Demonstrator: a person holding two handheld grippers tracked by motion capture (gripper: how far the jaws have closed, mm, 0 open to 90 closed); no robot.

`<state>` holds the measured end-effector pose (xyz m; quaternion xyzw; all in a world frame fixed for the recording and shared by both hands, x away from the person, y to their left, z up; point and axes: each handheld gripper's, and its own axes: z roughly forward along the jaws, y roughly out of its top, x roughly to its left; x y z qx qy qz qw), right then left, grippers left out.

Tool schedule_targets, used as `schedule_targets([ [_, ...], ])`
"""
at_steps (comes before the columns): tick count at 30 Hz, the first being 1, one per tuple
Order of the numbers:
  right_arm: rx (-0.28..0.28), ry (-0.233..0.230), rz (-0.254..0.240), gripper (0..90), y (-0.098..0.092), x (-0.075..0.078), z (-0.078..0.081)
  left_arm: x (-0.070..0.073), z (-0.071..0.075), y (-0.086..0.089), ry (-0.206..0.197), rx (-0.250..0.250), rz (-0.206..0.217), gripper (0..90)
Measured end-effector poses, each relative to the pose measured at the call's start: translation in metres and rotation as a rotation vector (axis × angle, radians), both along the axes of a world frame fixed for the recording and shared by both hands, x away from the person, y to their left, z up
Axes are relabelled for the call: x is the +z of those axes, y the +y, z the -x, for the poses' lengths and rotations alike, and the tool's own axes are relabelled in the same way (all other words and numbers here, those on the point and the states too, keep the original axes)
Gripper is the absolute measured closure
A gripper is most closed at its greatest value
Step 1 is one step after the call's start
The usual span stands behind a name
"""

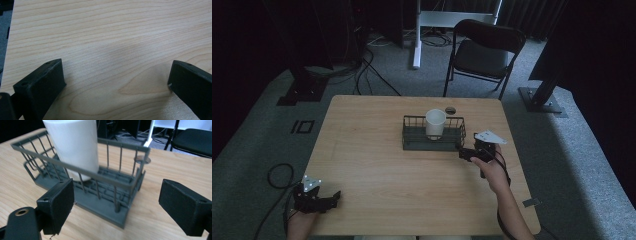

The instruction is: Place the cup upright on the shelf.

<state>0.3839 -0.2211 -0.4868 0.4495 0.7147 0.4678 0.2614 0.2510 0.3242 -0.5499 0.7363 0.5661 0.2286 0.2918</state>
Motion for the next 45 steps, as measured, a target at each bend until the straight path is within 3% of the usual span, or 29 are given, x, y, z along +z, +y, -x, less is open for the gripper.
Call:
schedule_targets([
  [11, -0.003, 0.043, 0.028, 12.8, -0.011, -0.023, 0.013, 0.000, 0.000, 0.000, 0.000, 0.000, 0.000, 0.9],
  [20, -0.025, 0.063, 0.014, 12.9, -0.020, -0.035, 0.023, 0.000, 0.000, 0.000, 0.000, 0.000, 0.000, 0.9],
  [29, -0.048, 0.092, 0.032, 12.8, -0.031, -0.047, 0.031, 0.000, 0.000, 0.000, 0.000, 0.000, 0.000, 0.9],
  [45, -0.107, 0.158, 0.041, 12.8, -0.056, -0.055, 0.045, 0.000, 0.000, 0.000, 0.000, 0.000, 0.000, 0.9],
])
